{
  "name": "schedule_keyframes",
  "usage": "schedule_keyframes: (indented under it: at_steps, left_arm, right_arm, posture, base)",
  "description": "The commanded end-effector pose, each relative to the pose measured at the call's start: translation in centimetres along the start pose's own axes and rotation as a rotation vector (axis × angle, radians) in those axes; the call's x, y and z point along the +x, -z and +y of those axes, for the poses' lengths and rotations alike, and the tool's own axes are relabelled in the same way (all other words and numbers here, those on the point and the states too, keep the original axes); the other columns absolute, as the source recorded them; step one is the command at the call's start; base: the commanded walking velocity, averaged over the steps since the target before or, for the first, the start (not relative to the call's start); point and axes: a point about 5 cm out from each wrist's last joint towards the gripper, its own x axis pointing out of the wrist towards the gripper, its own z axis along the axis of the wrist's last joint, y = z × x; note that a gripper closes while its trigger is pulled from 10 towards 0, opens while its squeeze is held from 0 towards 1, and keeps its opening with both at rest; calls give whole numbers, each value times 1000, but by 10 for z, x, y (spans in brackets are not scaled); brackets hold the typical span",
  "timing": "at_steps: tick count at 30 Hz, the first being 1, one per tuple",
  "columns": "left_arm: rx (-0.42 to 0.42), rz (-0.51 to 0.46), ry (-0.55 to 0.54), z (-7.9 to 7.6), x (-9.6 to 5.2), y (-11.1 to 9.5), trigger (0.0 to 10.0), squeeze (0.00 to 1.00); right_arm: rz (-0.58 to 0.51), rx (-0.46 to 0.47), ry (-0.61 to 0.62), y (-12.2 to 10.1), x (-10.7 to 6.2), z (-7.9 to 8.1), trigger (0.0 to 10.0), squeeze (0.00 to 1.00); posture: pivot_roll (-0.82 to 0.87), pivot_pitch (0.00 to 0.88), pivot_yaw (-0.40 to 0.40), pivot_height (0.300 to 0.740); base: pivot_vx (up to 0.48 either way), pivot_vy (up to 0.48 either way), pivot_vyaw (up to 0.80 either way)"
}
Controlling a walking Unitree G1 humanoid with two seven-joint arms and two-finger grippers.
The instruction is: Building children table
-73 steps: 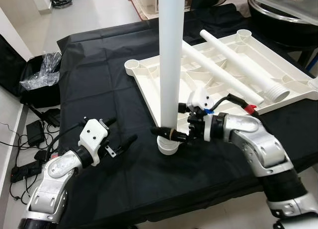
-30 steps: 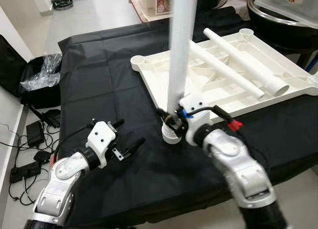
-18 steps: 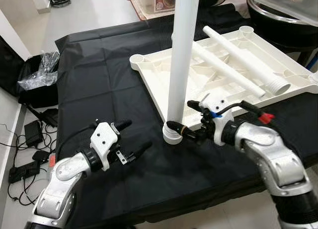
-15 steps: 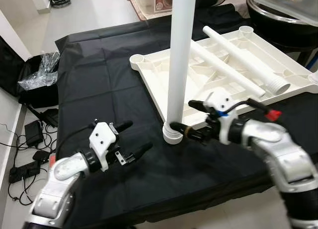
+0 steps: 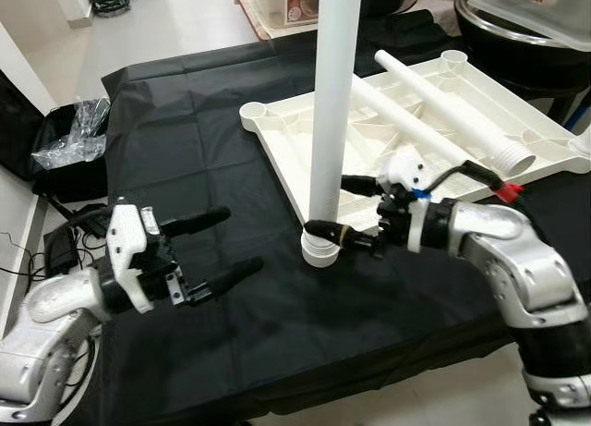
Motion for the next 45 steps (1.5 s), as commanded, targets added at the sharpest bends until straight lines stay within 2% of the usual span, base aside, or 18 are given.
schedule_keyframes:
  at_steps: [1,9,12,13,15,17,21,25,33,38,39,40,41,43,44,45]
  left_arm:
    - [-1,15,12,-2,-5,-3,10000,0]
    - [-21,2,28,-6,-6,-9,10000,0]
    - [-26,-1,22,-7,-3,-7,10000,0]
    - [-26,-1,22,-7,-3,-7,10000,0]
    - [-33,-5,22,-8,-1,-5,10000,0]
    - [-34,-5,22,-8,-1,-5,10000,0]
    - [-56,-8,34,-13,3,-1,10000,0]
    - [-61,-4,43,-14,5,-1,10000,0]
    - [-64,-2,47,-14,7,-1,10000,0]
    - [-66,-1,50,-15,8,-1,10000,0]
    - [-67,-3,54,-16,9,0,10000,0]
    - [-67,-3,54,-16,9,0,10000,0]
    - [-67,-3,55,-16,10,0,10000,0]
    - [-68,-4,58,-16,10,0,10000,0]
    - [-70,-6,62,-16,11,0,10000,0]
    - [-70,-6,62,-16,11,0,10000,0]
  right_arm:
    - [-3,-7,-13,1,4,2,0,0]
    - [12,-25,-3,3,6,-2,0,0]
    - [24,-15,123,9,13,-2,0,0]
    - [24,-15,123,9,13,-2,0,0]
    - [18,8,215,14,22,6,0,0]
    - [15,14,232,15,24,8,0,0]
    - [59,79,471,28,36,34,0,0]
    - [92,106,500,34,43,54,0,0]
    - [163,165,624,39,43,57,0,0]
    - [157,181,606,36,45,59,0,0]
    - [148,155,592,32,45,60,7412,0]
    - [148,155,592,32,45,60,7412,0]
    - [123,127,563,28,45,58,10000,0]
    - [93,117,524,24,45,55,10000,0]
    - [51,105,454,18,42,47,10000,1000]
    - [51,105,454,18,42,47,10000,1000]
  posture:
    - [-36,165,-8,740]
    - [-38,163,-10,740]
    - [-42,162,-13,740]
    - [-42,162,-13,740]
    - [-48,164,-10,740]
    - [-48,164,-10,740]
    - [-52,166,-7,740]
    - [-53,167,-5,740]
    - [-51,167,-6,740]
    - [-54,166,-3,740]
    - [-55,166,-3,740]
    - [-55,166,-3,740]
    - [-54,165,-2,740]
    - [-56,165,0,740]
    - [-53,166,-1,740]
    - [-53,166,-1,740]
  base:
    - [0,0,0]
    - [0,0,0]
    - [0,0,0]
    - [0,0,0]
    - [0,0,0]
    - [0,0,0]
    - [0,0,0]
    - [0,0,0]
    - [0,0,0]
    - [0,0,0]
    - [0,0,0]
    - [0,0,0]
    - [0,0,0]
    - [0,0,0]
    - [0,0,0]
    - [0,0,0]
